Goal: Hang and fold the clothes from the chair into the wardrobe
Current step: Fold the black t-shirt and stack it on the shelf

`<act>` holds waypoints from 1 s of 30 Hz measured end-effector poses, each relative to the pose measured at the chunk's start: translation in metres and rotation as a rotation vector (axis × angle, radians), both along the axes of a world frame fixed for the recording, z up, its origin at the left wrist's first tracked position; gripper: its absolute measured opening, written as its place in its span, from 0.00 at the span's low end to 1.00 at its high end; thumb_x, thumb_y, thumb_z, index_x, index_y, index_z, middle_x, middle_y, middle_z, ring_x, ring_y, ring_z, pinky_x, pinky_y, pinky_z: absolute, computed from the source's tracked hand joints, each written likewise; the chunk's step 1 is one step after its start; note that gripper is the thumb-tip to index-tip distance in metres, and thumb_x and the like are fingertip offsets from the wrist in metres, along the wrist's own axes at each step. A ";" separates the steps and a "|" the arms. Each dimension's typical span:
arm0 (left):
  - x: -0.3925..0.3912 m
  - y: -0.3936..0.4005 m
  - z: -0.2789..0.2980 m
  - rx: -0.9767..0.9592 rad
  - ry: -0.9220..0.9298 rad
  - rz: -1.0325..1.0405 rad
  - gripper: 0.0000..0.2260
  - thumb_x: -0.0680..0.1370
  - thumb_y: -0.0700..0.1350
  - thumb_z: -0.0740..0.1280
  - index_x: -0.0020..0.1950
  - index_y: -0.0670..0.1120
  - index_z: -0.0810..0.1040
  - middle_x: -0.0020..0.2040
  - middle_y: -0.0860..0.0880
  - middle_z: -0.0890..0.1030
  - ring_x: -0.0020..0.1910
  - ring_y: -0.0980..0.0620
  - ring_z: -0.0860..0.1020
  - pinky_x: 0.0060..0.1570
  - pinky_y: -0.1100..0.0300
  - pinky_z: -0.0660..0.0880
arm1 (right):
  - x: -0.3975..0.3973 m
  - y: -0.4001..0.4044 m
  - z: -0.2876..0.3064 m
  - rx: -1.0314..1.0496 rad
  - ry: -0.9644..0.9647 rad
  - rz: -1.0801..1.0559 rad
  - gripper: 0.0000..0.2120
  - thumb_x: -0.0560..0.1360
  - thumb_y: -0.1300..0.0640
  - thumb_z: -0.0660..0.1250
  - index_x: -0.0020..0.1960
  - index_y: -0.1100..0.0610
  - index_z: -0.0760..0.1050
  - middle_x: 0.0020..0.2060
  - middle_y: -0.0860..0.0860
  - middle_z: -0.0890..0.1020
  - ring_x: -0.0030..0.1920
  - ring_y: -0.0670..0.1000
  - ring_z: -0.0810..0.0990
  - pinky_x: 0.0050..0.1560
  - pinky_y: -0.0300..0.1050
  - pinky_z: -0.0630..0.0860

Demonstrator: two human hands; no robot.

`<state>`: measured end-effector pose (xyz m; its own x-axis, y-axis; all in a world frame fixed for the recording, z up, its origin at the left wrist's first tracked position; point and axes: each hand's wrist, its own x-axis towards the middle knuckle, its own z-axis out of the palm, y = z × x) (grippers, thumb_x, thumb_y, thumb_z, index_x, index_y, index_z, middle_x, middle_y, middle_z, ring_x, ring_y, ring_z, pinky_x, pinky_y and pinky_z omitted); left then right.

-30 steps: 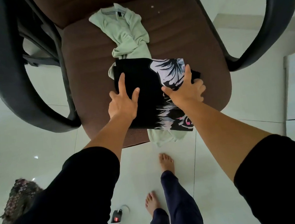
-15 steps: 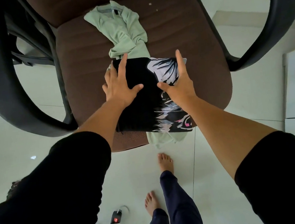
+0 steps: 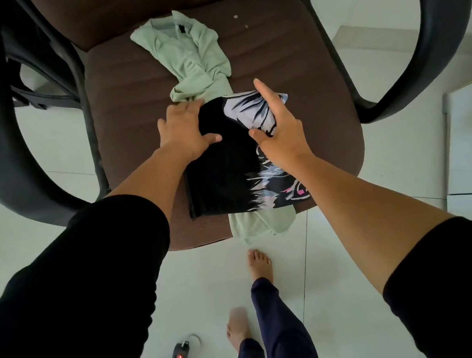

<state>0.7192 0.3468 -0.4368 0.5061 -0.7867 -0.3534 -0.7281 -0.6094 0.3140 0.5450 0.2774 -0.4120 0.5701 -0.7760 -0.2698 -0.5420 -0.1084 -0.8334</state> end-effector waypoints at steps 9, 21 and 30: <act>0.006 0.014 0.005 -0.172 -0.043 -0.054 0.21 0.73 0.54 0.69 0.60 0.47 0.69 0.55 0.46 0.77 0.60 0.46 0.73 0.67 0.49 0.61 | -0.015 -0.005 -0.015 0.219 -0.072 -0.134 0.31 0.75 0.68 0.64 0.72 0.44 0.65 0.68 0.44 0.69 0.53 0.30 0.72 0.55 0.22 0.70; 0.004 -0.007 0.116 -0.398 -0.027 -0.016 0.19 0.77 0.49 0.66 0.65 0.52 0.65 0.55 0.46 0.78 0.60 0.47 0.74 0.72 0.36 0.46 | -0.017 -0.037 0.094 0.221 -0.217 -0.198 0.28 0.74 0.70 0.65 0.70 0.50 0.69 0.63 0.47 0.75 0.60 0.43 0.75 0.60 0.30 0.71; -0.015 -0.032 0.236 -0.764 0.143 -0.085 0.13 0.79 0.38 0.59 0.62 0.49 0.69 0.54 0.46 0.75 0.51 0.50 0.73 0.53 0.60 0.68 | -0.027 -0.033 0.223 0.018 -0.361 -0.281 0.28 0.74 0.71 0.65 0.70 0.52 0.69 0.65 0.51 0.75 0.63 0.48 0.75 0.65 0.40 0.71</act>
